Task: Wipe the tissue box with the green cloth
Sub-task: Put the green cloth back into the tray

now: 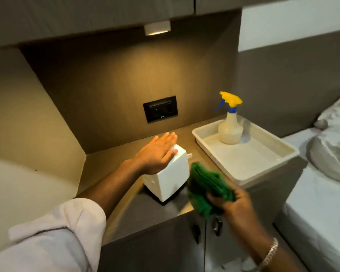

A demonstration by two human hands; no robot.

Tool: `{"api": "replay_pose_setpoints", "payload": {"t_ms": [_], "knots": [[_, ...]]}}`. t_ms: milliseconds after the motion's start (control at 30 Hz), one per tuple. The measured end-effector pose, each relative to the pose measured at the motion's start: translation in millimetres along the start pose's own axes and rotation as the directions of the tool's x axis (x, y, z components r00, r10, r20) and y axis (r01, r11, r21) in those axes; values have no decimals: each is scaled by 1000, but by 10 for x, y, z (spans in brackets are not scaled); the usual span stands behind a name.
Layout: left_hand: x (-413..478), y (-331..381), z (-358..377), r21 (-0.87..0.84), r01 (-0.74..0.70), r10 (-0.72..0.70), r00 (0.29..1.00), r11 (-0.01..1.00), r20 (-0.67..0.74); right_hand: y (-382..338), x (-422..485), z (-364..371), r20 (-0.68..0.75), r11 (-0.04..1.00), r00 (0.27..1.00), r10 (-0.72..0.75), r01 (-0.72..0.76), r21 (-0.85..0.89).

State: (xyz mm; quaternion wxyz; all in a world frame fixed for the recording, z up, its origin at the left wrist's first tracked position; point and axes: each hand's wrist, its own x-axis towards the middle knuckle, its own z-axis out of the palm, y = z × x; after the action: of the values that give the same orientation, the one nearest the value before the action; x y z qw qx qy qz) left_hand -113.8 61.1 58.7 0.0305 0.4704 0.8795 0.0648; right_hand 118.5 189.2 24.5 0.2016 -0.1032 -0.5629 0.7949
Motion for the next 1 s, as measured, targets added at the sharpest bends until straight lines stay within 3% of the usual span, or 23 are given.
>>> {"api": "replay_pose_setpoints", "payload": {"t_ms": [100, 167, 233, 300, 400, 467, 567, 700, 900, 1000], "knots": [[27, 0, 14, 15, 2, -2, 1000, 1000, 5, -513, 512, -540, -13, 998, 1000, 21, -22, -59], [43, -26, 19, 31, 13, -14, 1000, 999, 22, -705, 940, -852, 15, 977, 1000, 9, -6, -213], [59, -17, 9, 50, 36, -39, 998, 998, 50, -715, 1306, -1075, 145, 890, 989, -12, 77, -449], [57, 18, 3, 53, 76, -80, 993, 996, 82, -553, 1596, -1238, 303, 667, 952, -43, 253, -701], [16, 115, 14, 43, 178, -182, 978, 983, 99, -311, 1914, -1350, 523, 135, 851, 33, 515, -847], [-53, 212, 44, 57, 252, -255, 964, 966, 70, -165, 2028, -1391, 558, -35, 811, 172, 572, -820], [-207, 373, 176, 58, 347, -341, 936, 936, -92, 22, 2157, -1441, 486, -174, 747, 453, 609, -774], [-364, 526, 433, 51, 395, -349, 859, 917, -374, 63, 2249, -1434, 313, -187, 622, 718, 605, -774], [-360, 660, 542, -38, 464, -409, 734, 885, -542, 131, 2183, -1397, 304, -192, 634, 711, 591, -784], [-369, 928, 558, -211, 461, -477, 595, 862, -647, -76, 2247, -1368, 290, -139, 597, 748, 568, -811]]}}
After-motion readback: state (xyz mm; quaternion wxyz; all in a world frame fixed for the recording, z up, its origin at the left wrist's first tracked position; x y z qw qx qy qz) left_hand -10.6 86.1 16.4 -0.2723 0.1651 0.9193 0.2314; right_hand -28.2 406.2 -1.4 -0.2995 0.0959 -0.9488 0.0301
